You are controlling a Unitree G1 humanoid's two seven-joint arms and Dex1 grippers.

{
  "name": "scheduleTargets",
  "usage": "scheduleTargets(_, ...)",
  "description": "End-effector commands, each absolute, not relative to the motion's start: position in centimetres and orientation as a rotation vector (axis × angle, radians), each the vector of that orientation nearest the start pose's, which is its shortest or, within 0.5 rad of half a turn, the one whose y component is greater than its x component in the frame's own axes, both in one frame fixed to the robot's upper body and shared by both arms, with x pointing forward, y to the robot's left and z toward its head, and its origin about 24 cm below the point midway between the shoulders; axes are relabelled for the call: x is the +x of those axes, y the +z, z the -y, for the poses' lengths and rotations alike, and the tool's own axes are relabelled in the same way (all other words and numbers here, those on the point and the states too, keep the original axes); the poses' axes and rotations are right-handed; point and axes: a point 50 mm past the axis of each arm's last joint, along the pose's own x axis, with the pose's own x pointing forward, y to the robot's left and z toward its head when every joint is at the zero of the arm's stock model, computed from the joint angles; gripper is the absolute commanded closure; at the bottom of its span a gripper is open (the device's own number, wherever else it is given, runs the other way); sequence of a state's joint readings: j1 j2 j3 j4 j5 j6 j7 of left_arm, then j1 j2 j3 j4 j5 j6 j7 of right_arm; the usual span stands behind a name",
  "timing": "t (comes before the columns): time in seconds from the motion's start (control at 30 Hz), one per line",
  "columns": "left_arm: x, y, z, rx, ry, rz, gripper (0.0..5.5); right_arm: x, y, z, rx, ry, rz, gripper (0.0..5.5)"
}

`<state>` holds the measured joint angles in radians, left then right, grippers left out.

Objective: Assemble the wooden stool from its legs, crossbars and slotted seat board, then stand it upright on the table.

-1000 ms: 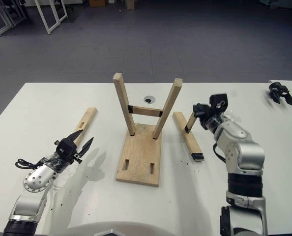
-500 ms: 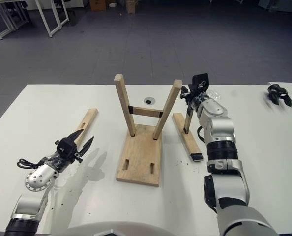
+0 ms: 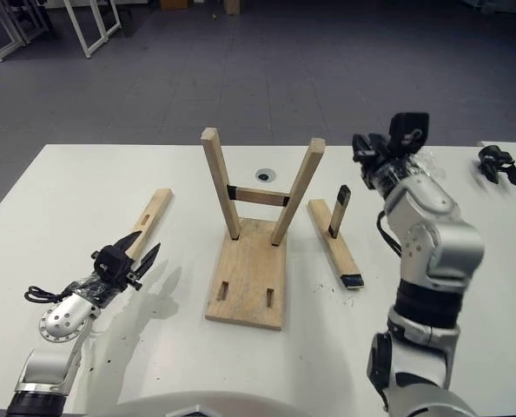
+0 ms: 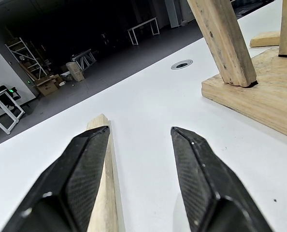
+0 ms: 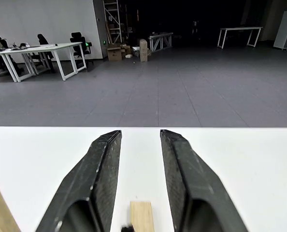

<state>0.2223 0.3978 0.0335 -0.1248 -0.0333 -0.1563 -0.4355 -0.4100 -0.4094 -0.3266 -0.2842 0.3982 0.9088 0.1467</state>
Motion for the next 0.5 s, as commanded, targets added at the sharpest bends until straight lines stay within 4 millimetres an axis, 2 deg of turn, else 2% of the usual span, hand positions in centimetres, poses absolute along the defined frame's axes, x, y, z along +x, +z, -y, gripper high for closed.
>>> scheduleTargets(0.03, 20.1, 4.7, -21.0, 0.374, -0.423, -0.029, 3.17, 25.3, 12.8, 24.3, 0.048, 0.051, -0.300, 3.87)
scheduleTargets(0.13, 19.8, 4.5, -20.9, 0.367, -0.422, -0.037, 3.17, 23.2, 9.7, 24.0, 0.054, 0.104, -0.417, 3.26)
scheduleTargets(0.23, 19.8, 4.4, -20.9, 0.364, -0.424, -0.041, 3.17, 21.8, 7.6, 23.9, 0.032, 0.139, -0.505, 2.69)
scheduleTargets(0.4, 19.8, 4.3, -20.8, 0.356, -0.423, -0.046, 3.17, 21.0, 5.6, 24.0, -0.023, 0.149, -0.579, 1.85)
scheduleTargets(0.47, 19.7, 4.3, -20.8, 0.350, -0.420, -0.048, 3.17, 21.1, 5.1, 23.9, -0.053, 0.147, -0.587, 1.85)
scheduleTargets(0.5, 19.8, 4.2, -20.8, 0.348, -0.418, -0.049, 3.17, 21.2, 4.9, 23.7, -0.063, 0.146, -0.590, 2.04)
